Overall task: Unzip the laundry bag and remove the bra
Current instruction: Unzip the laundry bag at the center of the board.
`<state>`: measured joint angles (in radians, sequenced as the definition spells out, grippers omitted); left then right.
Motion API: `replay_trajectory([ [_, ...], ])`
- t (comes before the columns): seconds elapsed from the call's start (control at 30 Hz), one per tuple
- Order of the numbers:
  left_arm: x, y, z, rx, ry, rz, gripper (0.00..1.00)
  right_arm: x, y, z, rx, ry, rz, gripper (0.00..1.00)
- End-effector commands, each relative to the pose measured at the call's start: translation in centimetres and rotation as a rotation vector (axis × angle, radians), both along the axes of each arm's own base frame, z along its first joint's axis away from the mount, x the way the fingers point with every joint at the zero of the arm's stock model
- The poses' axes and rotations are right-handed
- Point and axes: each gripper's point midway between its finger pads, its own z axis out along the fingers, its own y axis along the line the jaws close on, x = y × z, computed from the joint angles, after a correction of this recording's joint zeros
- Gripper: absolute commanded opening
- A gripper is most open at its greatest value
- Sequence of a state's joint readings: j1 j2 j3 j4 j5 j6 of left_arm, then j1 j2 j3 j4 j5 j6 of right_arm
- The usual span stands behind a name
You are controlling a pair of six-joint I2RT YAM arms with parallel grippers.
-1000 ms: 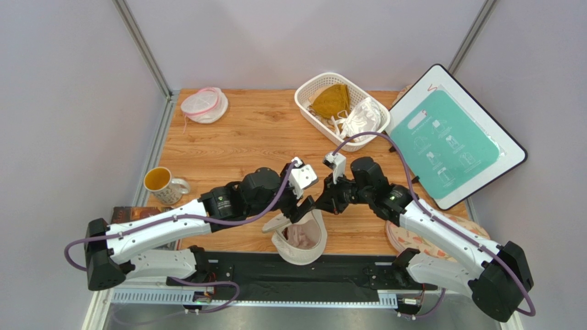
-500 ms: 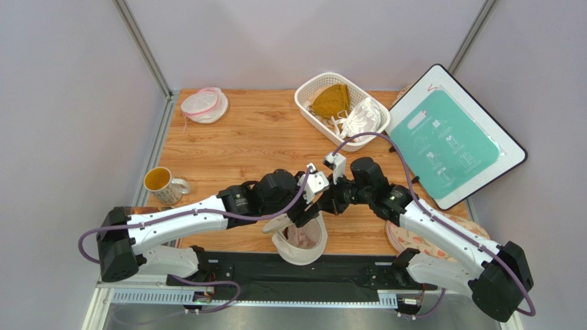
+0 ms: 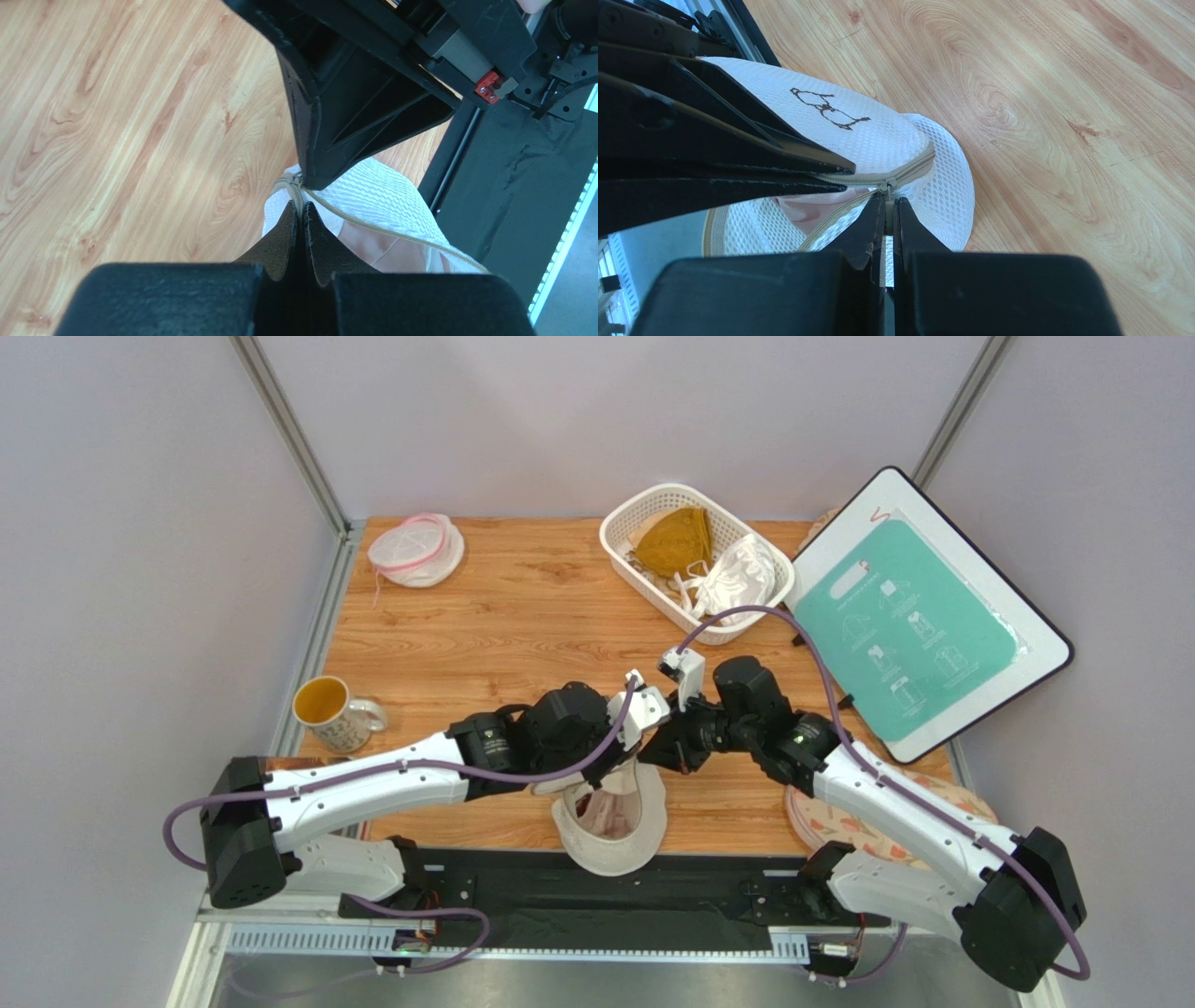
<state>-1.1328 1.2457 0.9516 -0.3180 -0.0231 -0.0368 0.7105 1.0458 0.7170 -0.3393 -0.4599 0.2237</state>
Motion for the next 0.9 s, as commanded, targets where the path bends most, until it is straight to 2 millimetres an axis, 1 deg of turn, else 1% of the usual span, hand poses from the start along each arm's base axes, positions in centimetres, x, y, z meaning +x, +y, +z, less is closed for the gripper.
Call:
replay_trajectory([
  [0.0, 0.0, 0.5, 3.0, -0.072, -0.056, 0.009, 0.00, 0.2, -0.1, -0.1, 0.007, -0.018, -0.004, 0.00],
  [0.23, -0.4, 1.6, 5.8, -0.146, -0.102, 0.008, 0.00, 0.1, -0.1, -0.4, 0.004, -0.015, -0.004, 0.00],
  [0.4, -0.5, 2.2, 6.5, -0.169, -0.116, 0.011, 0.00, 0.2, 0.1, -0.4, 0.008, -0.010, -0.003, 0.00],
  [0.47, -0.6, 2.4, 7.1, -0.193, -0.122, 0.014, 0.00, 0.2, 0.1, -0.4, 0.009, -0.008, -0.002, 0.00],
  [0.5, -0.8, 2.4, 7.1, -0.198, -0.122, 0.010, 0.00, 0.2, 0.1, -0.5, 0.008, -0.007, -0.002, 0.00],
  [0.53, -0.8, 2.6, 7.6, -0.219, -0.129, 0.011, 0.00, 0.2, 0.1, -0.7, 0.005, -0.005, -0.002, 0.00],
  [0.6, -0.9, 2.8, 7.8, -0.234, -0.136, 0.015, 0.00, 0.2, 0.1, -0.9, 0.000, -0.002, -0.001, 0.00],
  [0.67, -1.0, 3.1, 8.6, -0.261, -0.150, 0.018, 0.00, 0.2, 0.1, -0.9, 0.000, 0.000, -0.001, 0.00],
  [0.7, -0.9, 3.3, 8.5, -0.261, -0.153, 0.025, 0.00, 0.2, 0.2, -1.0, 0.000, 0.004, -0.001, 0.00],
  [0.87, -1.1, 3.9, 9.4, -0.288, -0.165, 0.034, 0.00, 0.2, 0.3, -1.2, -0.003, 0.013, 0.003, 0.00],
])
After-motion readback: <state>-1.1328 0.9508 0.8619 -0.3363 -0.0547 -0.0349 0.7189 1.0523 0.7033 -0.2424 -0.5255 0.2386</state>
